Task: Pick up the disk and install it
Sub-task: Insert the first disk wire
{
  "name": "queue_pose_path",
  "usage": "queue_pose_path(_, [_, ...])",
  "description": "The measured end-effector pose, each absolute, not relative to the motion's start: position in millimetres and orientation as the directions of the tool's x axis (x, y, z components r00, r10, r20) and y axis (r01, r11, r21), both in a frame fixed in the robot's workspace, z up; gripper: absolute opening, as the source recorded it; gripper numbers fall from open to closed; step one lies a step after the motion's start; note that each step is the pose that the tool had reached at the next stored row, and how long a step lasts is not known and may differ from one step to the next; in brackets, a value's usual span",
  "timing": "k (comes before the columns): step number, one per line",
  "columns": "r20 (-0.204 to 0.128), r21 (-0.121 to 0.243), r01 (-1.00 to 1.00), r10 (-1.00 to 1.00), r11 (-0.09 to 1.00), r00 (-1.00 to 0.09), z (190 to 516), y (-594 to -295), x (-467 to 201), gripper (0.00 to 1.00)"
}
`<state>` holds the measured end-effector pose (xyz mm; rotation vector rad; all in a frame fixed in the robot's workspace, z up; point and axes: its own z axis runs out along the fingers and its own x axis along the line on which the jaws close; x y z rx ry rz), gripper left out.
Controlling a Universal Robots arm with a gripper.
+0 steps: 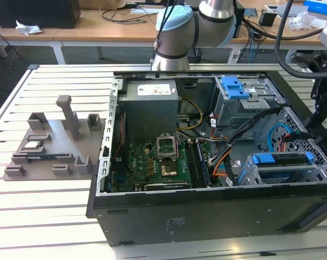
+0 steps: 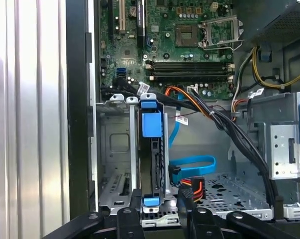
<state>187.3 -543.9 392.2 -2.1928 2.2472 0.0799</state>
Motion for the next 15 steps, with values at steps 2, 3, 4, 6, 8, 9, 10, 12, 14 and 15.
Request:
queue_pose_path(2, [-0.036,0.036,-0.999,-0.999,0.024,-0.025,392.1,-543.7,191.9,0.42])
queue_pose_path(3, [-0.036,0.036,-0.999,-0.999,0.024,-0.025,392.0,-543.6,194.2,0.42])
queue_pose_path(4, [-0.036,0.036,-0.999,-0.999,0.024,-0.025,392.0,-543.2,196.7,0.42])
queue_pose_path(6, [-0.036,0.036,-0.999,-0.999,0.024,-0.025,391.4,-541.7,201.5,0.42])
queue_pose_path(8, [-0.036,0.036,-0.999,-0.999,0.024,-0.025,389.6,-539.8,202.1,0.42])
queue_pose_path(9, [-0.036,0.036,-0.999,-0.999,0.024,-0.025,388.6,-538.2,202.1,0.42])
queue_pose_path(10, [-0.035,0.036,-0.999,-0.999,0.024,-0.025,386.9,-535.7,201.9,0.42])
queue_pose_path(12, [-0.036,0.036,-0.999,-0.999,0.024,-0.025,384.5,-532.1,201.3,0.42])
queue_pose_path(14, [-0.035,0.036,-0.999,-0.999,0.024,-0.025,380.1,-526.0,200.3,0.42])
queue_pose_path(15, [-0.034,0.036,-0.999,-0.999,0.024,-0.025,378.5,-523.9,200.0,0.42])
